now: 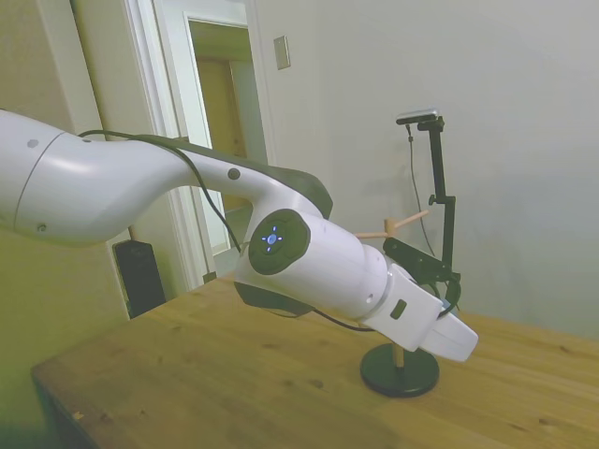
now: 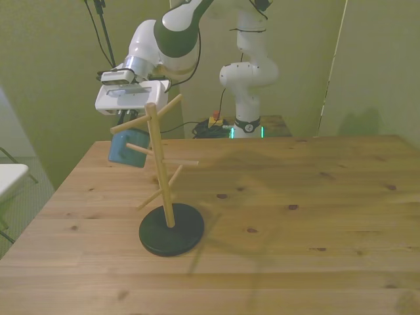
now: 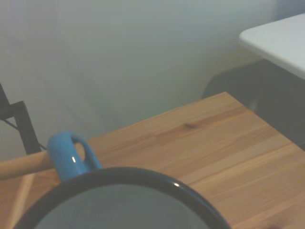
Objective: Unload the mug
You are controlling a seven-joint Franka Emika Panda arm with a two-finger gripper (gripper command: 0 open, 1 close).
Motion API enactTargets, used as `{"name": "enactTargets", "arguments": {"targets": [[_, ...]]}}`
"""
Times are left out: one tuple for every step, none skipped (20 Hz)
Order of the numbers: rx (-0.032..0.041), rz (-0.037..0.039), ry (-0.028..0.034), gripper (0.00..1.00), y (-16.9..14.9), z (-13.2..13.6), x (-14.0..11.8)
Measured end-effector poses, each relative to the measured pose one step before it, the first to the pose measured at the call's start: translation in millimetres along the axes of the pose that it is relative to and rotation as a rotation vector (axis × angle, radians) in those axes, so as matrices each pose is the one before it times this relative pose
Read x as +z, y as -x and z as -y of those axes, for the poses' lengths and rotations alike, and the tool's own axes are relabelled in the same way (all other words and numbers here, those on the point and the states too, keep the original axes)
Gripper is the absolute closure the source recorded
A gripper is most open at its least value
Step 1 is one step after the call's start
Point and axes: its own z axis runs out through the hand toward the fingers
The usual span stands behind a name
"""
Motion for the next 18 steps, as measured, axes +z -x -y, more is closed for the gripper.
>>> {"name": "enactTargets", "arguments": {"targets": [[0.00885, 0.00465, -0.00230, 1.00, -2.73, -2.03, -0.89], [0.00873, 0.00199, -0.00116, 1.00, -3.01, -2.16, -1.07], [0.00765, 0.00537, -0.00172, 1.00, -2.47, -2.18, -0.73], [0.00508, 0.00544, -0.00148, 1.00, -2.08, -2.06, -0.60], [0.00282, 0.00398, -0.00054, 1.00, -1.12, -1.58, -0.29], [0.00157, 0.00551, -0.00063, 1.00, 0.22, -1.23, 0.03], [-0.00032, 0.00778, -0.00028, 1.00, 2.12, -1.72, 0.14], [-0.00499, 0.00889, -0.00080, 1.00, 3.82, -2.00, -0.32], [-0.00821, 0.01201, -0.00360, 1.00, 5.75, -1.95, -1.16], [-0.00795, 0.01130, -0.00591, 1.00, 6.18, -1.73, -2.36], [-0.01117, 0.00949, -0.00707, 1.00, 6.28, -1.13, -3.42], [-0.01175, 0.00919, -0.00637, 1.00, 6.85, -0.38, -3.72], [-0.01070, 0.01153, -0.00630, 1.00, 6.81, -0.06, -3.24], [-0.01511, 0.01190, -0.00301, 1.00, 7.22, 0.55, -2.89], [-0.01726, 0.00959, -0.00051, 1.00, 7.96, 1.13, -2.24], [-0.02119, 0.01131, 0.00074, 1.00, 7.89, 1.17, -1.69], [-0.02455, 0.01090, 0.00230, 1.00, 8.43, 1.97, -1.00], [-0.02761, 0.01545, 0.00322, 1.00, 8.98, 2.48, -0.01]]}}
